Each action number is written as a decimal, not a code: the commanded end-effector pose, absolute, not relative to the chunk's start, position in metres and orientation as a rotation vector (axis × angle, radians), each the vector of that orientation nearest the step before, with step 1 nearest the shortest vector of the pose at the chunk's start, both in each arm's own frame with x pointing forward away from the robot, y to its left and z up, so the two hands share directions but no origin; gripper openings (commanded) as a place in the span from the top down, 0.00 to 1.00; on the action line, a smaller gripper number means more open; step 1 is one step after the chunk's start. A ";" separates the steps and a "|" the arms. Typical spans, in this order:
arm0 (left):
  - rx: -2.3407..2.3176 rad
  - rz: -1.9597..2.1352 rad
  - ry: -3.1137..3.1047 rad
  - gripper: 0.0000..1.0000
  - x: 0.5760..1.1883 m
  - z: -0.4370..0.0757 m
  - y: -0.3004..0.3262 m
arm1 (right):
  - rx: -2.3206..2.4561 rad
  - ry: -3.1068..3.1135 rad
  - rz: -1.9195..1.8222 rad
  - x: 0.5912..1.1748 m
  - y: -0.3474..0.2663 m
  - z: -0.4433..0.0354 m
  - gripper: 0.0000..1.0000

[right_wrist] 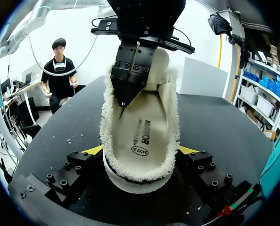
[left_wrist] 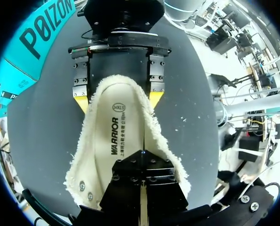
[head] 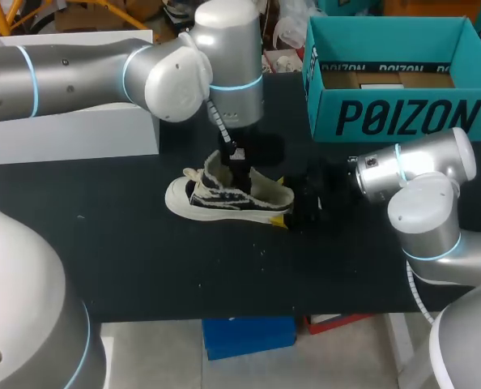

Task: Take the shoe out of the shoebox, open the shoe tongue, remove and reinsert the insole, then place the shoe into the shoebox

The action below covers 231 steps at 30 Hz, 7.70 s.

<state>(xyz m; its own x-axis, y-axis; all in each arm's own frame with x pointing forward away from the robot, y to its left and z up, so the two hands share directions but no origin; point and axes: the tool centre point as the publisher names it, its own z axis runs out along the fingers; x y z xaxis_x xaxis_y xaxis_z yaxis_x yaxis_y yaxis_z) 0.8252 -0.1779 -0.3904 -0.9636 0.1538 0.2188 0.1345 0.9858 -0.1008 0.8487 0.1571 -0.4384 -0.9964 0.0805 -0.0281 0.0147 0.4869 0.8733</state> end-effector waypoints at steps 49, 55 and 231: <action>0.005 -0.171 -3.354 0.75 0.832 -0.443 -0.148 | 0.088 2.655 1.554 0.850 0.159 -0.441 1.00; 0.025 -0.118 -3.456 0.76 0.840 -0.442 -0.141 | 0.088 2.655 1.554 0.850 0.159 -0.441 1.00; -0.455 0.622 -3.297 1.00 0.851 -0.385 -0.234 | 0.088 2.655 1.554 0.850 0.159 -0.441 1.00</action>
